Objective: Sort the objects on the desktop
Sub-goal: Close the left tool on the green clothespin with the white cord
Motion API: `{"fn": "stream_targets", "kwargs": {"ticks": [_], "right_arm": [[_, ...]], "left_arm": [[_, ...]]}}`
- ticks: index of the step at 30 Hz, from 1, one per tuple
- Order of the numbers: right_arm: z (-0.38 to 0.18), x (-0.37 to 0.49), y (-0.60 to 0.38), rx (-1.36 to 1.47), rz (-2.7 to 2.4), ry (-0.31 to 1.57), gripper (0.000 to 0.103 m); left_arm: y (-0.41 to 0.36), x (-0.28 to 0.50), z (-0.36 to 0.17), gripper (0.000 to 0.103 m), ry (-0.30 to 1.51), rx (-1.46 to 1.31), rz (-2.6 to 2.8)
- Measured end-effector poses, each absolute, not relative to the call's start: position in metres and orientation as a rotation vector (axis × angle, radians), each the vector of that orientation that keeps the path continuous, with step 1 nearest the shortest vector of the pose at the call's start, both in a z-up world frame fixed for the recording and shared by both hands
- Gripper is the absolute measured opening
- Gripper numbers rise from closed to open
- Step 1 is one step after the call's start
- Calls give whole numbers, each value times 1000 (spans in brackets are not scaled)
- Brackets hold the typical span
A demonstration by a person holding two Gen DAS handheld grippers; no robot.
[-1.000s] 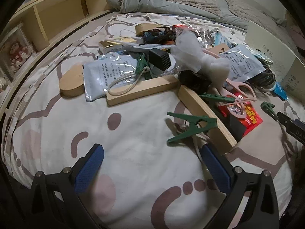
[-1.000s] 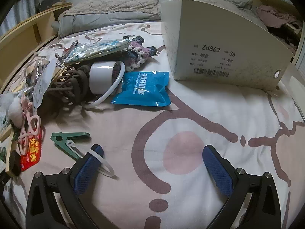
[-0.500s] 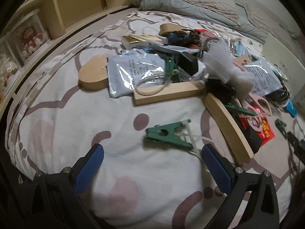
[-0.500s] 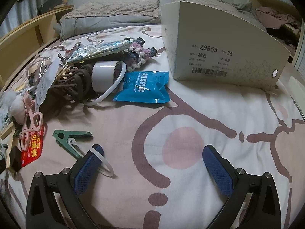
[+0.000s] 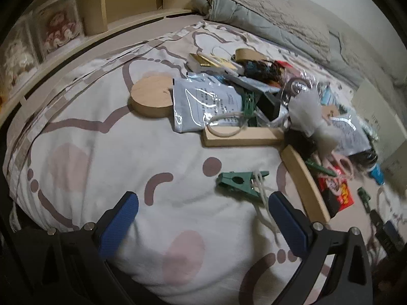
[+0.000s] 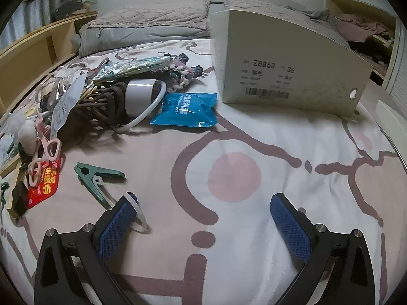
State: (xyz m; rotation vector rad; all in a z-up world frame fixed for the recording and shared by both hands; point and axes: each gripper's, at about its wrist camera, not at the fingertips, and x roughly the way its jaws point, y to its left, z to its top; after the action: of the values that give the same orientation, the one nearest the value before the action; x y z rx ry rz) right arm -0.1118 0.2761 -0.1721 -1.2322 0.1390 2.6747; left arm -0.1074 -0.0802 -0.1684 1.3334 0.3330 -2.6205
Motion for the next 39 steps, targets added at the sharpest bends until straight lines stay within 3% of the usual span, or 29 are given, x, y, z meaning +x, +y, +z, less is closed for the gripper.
{"fn": "stream_targets", "kwargs": {"ticks": [7,25,30,39], "right_arm": [[-169,-99,290,-1246,2659,195,103],[-155,-77,320,-1290,2628,75,103],[-138,-70,325,-1274,2695,147,103],[-111,-68,319,-1224,2780,280,103]], "left_arm": [[-76,-112,-165,103,359,1301,-2680],[-56,-120,-160,103,257,1253,-2796],[-51,-128,-170,103,173,1316,-2733],[-54,-130,-178,102,178,1365,-2705]]}}
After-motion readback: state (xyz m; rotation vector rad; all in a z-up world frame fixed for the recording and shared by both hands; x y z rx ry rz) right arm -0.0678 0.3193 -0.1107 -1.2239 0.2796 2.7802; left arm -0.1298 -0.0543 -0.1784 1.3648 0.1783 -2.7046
